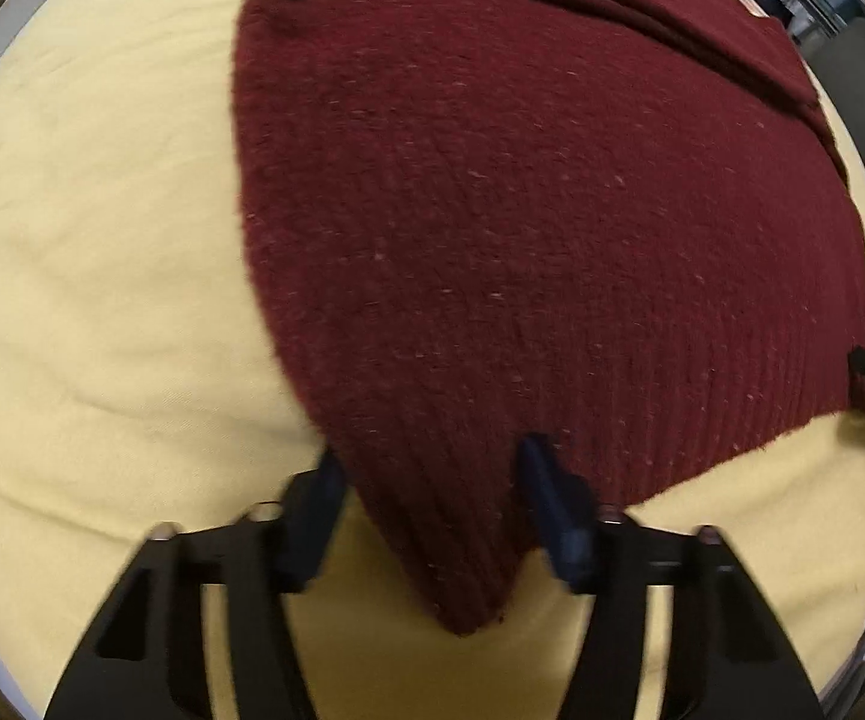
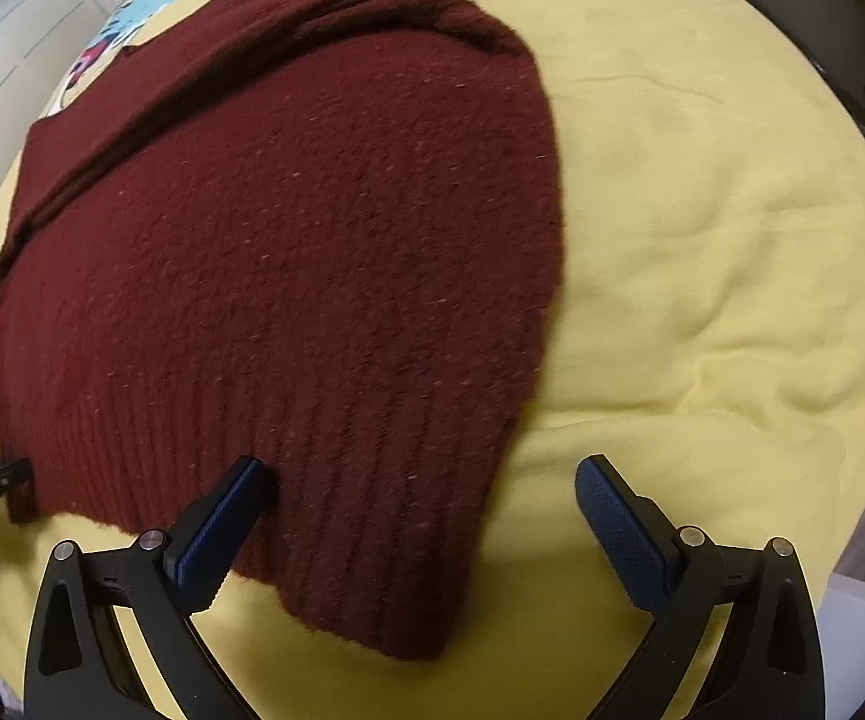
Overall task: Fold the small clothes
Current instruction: 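Grasp the sweater hem with the left gripper while the right gripper grasps the hem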
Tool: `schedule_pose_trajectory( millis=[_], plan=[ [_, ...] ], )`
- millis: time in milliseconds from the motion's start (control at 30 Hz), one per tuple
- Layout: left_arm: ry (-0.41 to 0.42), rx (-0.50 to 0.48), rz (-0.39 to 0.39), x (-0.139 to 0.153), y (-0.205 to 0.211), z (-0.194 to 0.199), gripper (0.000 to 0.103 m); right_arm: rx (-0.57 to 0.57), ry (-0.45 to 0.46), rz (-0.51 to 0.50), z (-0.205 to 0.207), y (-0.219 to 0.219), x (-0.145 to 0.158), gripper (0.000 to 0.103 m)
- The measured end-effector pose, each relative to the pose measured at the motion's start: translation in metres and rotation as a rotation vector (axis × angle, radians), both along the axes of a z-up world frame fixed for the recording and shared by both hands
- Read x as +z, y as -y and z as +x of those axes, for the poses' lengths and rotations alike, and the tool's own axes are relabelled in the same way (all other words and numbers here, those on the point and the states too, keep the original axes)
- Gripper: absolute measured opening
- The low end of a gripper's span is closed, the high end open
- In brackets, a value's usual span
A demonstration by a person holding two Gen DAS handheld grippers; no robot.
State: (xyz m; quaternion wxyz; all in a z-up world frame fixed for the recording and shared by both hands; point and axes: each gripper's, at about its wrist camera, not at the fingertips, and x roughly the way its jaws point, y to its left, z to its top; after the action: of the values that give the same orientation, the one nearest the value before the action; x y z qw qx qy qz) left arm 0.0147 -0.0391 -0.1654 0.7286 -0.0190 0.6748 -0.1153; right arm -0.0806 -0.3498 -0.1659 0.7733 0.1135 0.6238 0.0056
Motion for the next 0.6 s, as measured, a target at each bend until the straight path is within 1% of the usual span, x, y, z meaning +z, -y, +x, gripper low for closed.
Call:
schedule_pose_trajectory(
  millis=[33,67,100,133,167,200,300,400,533,600],
  plan=[
    [-0.002,-0.008,-0.008,0.001,0.001,0.0,0.032,0.009,-0.003,0.015,0.0,-0.001,0.0,0.087],
    [-0.002,-0.014,-0.014,0.002,0.001,0.001,0.017,0.012,-0.01,0.019,0.0,-0.001,-0.001,0.076],
    [-0.005,-0.022,-0.038,0.004,0.001,0.001,0.011,0.013,-0.021,0.023,0.0,-0.001,-0.002,0.051],
    [-0.007,-0.026,-0.05,0.006,0.001,0.001,0.01,0.006,-0.034,0.057,0.0,0.001,-0.004,0.028],
    [-0.006,-0.033,-0.058,0.008,0.001,0.002,0.01,-0.003,-0.037,0.089,0.0,0.003,-0.004,0.02],
    [0.002,-0.047,-0.068,0.013,0.002,0.002,0.009,-0.013,-0.036,0.123,0.0,0.006,-0.004,0.015],
    [0.038,-0.07,-0.123,0.036,0.002,0.004,0.009,0.014,-0.016,0.119,0.002,0.007,0.01,0.012],
    [0.096,-0.077,-0.158,0.065,-0.001,0.01,0.009,0.042,0.028,0.141,0.008,0.008,0.033,0.012],
    [0.183,-0.065,-0.185,0.104,-0.007,0.033,0.009,0.044,0.125,0.15,0.022,0.018,0.071,0.011],
    [0.223,-0.049,-0.193,0.118,-0.014,0.049,0.009,0.051,0.175,0.124,0.035,0.022,0.092,0.011]
  ],
)
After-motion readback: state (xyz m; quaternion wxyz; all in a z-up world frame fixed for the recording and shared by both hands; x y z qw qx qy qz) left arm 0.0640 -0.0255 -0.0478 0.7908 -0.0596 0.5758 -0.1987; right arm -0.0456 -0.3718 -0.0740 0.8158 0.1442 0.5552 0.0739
